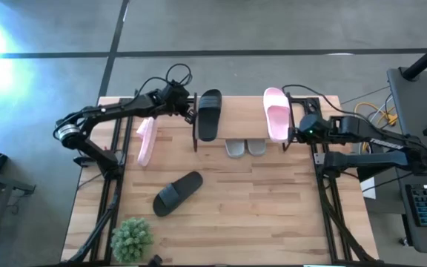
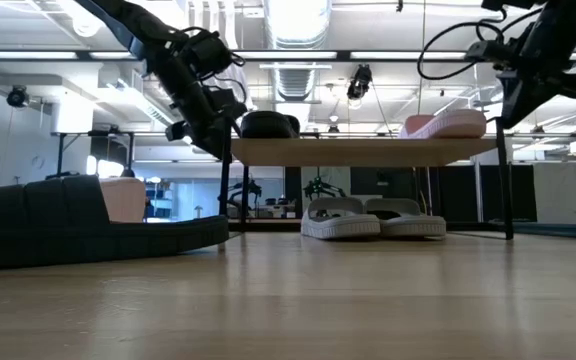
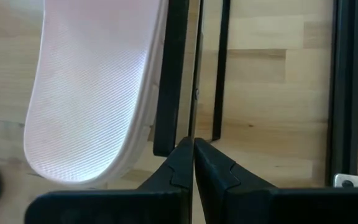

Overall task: Pick and place slides into the shelf
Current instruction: Adjust the shelf

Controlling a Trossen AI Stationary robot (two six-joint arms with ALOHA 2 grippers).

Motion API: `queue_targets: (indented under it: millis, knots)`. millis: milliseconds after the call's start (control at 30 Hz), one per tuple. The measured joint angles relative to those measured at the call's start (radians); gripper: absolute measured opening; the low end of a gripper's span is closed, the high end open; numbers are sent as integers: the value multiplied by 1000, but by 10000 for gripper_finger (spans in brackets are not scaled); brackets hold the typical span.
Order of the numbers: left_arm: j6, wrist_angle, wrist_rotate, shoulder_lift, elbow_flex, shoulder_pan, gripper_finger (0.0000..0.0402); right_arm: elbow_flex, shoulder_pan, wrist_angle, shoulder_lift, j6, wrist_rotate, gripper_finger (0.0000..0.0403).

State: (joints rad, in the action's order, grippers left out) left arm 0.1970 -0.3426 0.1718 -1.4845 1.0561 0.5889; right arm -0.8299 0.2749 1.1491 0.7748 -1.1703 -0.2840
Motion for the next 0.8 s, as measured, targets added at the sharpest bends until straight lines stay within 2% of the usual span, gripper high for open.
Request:
queue_targets:
  millis: [333,667,800]
  knots:
    - [10,-29,-14,24,-3,-66,6,-2,0,19,-8,0,-1,9]
    - [6,-119,39,116,-10,-81,6,-2,0,23,-8,0,-42,9]
    - [11,-116,-37,158,-30,-81,6,-2,0,24,-8,1,-57,9]
